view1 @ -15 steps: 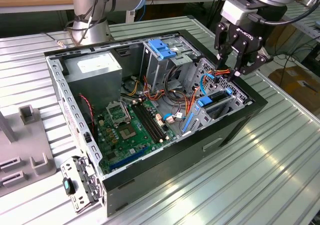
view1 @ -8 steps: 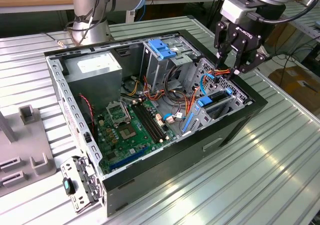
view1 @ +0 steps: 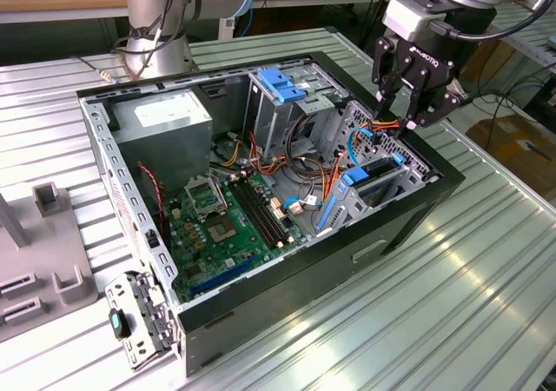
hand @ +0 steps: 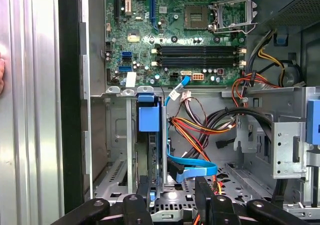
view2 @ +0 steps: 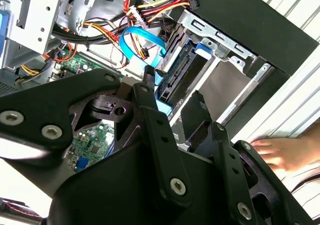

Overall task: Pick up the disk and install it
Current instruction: 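Insert the first disk wire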

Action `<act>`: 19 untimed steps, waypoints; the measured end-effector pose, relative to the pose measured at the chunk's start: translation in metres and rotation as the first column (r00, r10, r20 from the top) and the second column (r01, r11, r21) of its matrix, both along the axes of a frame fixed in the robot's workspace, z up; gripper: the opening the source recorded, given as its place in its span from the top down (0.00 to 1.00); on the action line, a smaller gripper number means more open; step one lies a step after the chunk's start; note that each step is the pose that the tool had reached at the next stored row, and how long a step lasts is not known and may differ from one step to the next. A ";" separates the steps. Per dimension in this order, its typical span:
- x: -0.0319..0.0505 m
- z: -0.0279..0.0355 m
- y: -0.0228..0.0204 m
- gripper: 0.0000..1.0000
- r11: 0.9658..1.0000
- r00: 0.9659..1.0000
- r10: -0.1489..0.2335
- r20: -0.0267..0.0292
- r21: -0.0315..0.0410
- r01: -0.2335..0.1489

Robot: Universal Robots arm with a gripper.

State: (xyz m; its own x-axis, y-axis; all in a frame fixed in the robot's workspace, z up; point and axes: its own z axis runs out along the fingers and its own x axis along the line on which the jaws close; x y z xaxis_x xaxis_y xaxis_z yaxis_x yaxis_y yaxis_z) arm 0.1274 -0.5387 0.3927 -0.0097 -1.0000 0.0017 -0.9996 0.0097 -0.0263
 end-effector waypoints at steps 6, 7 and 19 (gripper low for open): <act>0.0000 -0.0019 0.0002 0.51 1.000 1.000 0.000 0.000 0.000 0.000; 0.0000 -0.0051 0.0003 0.51 1.000 1.000 0.000 0.000 0.000 0.000; -0.0040 -0.0165 0.0004 0.51 1.000 1.000 0.000 0.000 -0.001 0.000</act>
State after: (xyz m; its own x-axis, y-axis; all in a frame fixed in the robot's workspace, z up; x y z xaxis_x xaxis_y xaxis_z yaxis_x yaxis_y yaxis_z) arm 0.1235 -0.5384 0.3762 -0.0097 -0.9999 0.0031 -0.9996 0.0096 -0.0263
